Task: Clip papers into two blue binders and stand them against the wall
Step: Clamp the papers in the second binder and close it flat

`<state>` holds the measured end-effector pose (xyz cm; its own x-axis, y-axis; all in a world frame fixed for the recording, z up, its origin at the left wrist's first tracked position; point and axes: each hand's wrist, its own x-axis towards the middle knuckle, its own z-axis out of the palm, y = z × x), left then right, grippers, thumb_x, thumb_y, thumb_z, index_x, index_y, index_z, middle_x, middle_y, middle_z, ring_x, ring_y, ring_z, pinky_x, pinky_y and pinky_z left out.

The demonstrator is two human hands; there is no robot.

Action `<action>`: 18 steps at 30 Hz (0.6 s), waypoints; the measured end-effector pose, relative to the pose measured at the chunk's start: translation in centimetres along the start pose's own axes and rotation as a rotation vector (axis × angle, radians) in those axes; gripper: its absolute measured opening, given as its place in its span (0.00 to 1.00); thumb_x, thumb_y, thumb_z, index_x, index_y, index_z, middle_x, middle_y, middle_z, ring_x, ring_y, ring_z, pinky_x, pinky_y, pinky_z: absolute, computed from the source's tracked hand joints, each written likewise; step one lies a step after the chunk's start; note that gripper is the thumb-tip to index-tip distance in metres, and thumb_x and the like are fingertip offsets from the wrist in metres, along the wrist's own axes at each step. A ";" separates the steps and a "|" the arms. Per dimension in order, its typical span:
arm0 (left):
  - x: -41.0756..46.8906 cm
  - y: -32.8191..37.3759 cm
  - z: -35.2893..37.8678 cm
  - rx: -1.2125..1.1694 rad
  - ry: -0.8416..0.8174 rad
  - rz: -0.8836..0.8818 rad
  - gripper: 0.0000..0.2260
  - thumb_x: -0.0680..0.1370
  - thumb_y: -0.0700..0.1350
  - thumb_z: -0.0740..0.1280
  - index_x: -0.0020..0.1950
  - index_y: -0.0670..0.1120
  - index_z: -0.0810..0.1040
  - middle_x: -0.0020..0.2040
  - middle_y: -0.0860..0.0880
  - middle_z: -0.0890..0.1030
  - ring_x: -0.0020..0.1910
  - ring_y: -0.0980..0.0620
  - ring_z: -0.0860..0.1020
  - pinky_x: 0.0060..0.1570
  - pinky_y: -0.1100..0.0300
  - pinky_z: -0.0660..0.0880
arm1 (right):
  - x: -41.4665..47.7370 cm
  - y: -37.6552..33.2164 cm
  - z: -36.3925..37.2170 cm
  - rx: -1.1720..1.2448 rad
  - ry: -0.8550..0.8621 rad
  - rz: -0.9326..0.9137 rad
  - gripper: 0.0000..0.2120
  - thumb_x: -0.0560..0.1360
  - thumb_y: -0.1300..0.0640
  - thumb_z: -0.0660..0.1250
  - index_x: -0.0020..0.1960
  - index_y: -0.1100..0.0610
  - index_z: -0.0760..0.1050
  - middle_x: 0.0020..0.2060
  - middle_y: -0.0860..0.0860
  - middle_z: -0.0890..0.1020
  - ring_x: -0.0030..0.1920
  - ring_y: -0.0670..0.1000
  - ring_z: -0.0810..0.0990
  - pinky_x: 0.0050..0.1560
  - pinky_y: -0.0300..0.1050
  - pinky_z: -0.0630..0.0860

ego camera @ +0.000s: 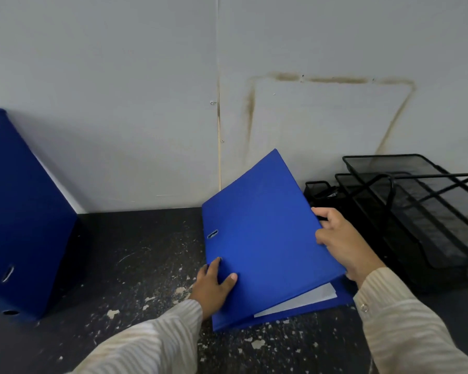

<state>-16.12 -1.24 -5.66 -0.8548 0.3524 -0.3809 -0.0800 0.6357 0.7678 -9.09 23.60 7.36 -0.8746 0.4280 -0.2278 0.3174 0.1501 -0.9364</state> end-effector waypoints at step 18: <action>0.3 -0.2 2.6 0.191 0.218 -0.226 0.44 0.70 0.61 0.69 0.77 0.56 0.44 0.75 0.46 0.57 0.71 0.40 0.61 0.67 0.45 0.66 | 2.0 14.0 1.9 -0.417 0.103 0.342 0.29 0.73 0.63 0.62 0.72 0.56 0.58 0.64 0.57 0.70 0.58 0.58 0.74 0.58 0.52 0.73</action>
<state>-15.02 0.51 -7.29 -0.9174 0.0468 -0.3952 -0.1997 0.8049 0.5588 -7.06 24.90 -6.73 -0.6624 0.5960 -0.4540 0.7140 0.3185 -0.6235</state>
